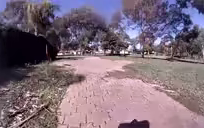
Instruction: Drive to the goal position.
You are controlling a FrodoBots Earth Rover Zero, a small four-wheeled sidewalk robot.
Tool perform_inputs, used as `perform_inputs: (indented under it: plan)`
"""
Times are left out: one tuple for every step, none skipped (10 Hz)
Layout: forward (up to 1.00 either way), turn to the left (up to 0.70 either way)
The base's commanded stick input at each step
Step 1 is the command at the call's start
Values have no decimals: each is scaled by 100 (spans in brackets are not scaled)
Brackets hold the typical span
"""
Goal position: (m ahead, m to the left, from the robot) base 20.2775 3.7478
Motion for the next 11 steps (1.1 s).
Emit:
perform_inputs:
  plan:
    - [70, 3]
    - [70, 3]
    - [70, 3]
    - [70, 3]
    - [70, 3]
    - [70, 3]
    - [70, 31]
    - [70, 33]
    - [70, 34]
    - [70, 16]
    - [70, 9]
